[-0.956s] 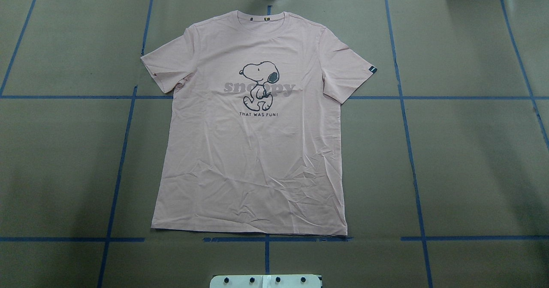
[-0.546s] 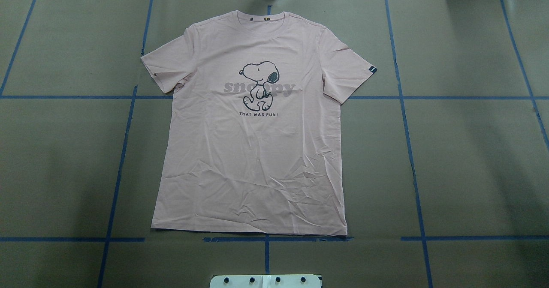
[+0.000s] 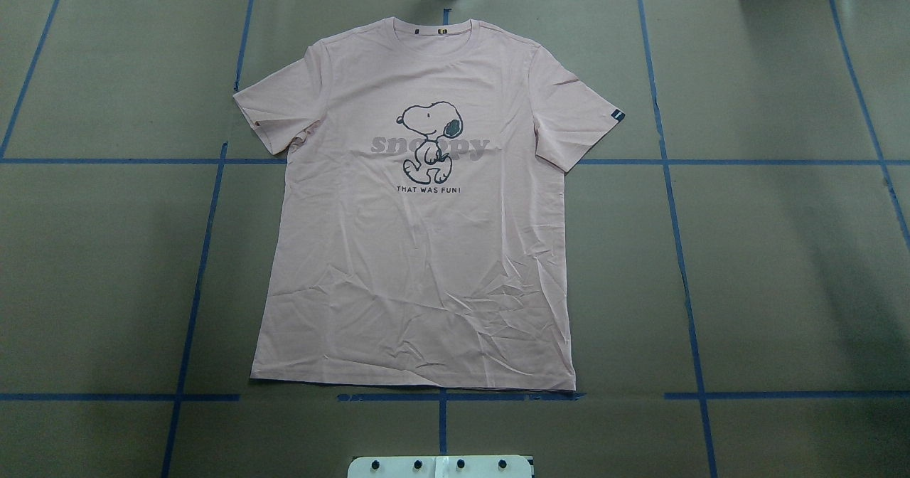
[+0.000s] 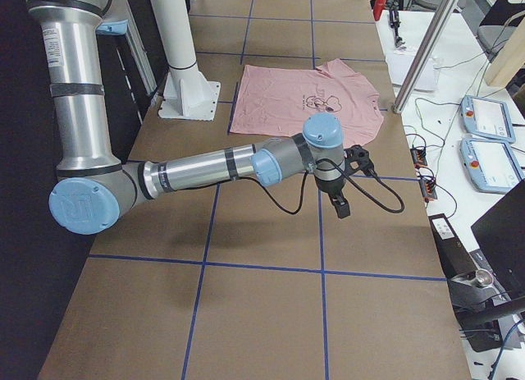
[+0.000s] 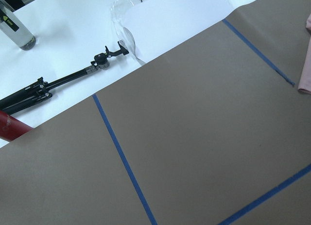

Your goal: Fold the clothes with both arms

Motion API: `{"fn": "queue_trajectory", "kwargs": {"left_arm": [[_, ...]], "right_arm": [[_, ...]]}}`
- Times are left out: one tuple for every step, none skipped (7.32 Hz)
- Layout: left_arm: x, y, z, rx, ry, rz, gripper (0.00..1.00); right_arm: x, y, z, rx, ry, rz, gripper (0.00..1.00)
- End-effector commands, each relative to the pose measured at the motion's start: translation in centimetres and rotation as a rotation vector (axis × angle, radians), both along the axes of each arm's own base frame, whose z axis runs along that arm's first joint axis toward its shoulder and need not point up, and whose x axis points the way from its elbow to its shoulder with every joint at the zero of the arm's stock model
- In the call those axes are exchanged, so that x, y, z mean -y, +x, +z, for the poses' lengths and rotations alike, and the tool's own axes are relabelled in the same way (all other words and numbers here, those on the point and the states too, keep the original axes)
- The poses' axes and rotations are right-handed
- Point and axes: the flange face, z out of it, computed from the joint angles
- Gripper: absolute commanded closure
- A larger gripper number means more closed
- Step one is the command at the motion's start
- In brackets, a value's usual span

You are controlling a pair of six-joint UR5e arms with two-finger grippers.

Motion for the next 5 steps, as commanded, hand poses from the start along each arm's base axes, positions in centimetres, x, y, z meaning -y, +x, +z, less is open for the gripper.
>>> {"fn": "queue_trajectory", "kwargs": {"left_arm": [[0.7,0.3,-0.7,-0.01,0.046,0.001,0.0],[0.7,2.7,-0.4,-0.012,0.04,0.039,0.0],[0.8,3.7,-0.2,-0.012,0.036,0.054,0.0],[0.9,3.7,-0.7,-0.013,0.044,0.053,0.0],[0.8,3.8,-0.6,-0.013,0.043,0.057,0.0]], "right_arm": [[4.2,-7.0,-5.4,0.074,-0.061,0.045,0.0],[5.9,-11.3,-8.3,0.079,-0.096,0.092,0.01],[6.8,-16.1,-11.0,0.089,-0.151,0.168,0.05],[7.1,-21.2,-13.9,0.085,-0.162,0.224,0.08],[6.9,-24.8,-15.2,0.078,-0.173,0.271,0.11]]}}
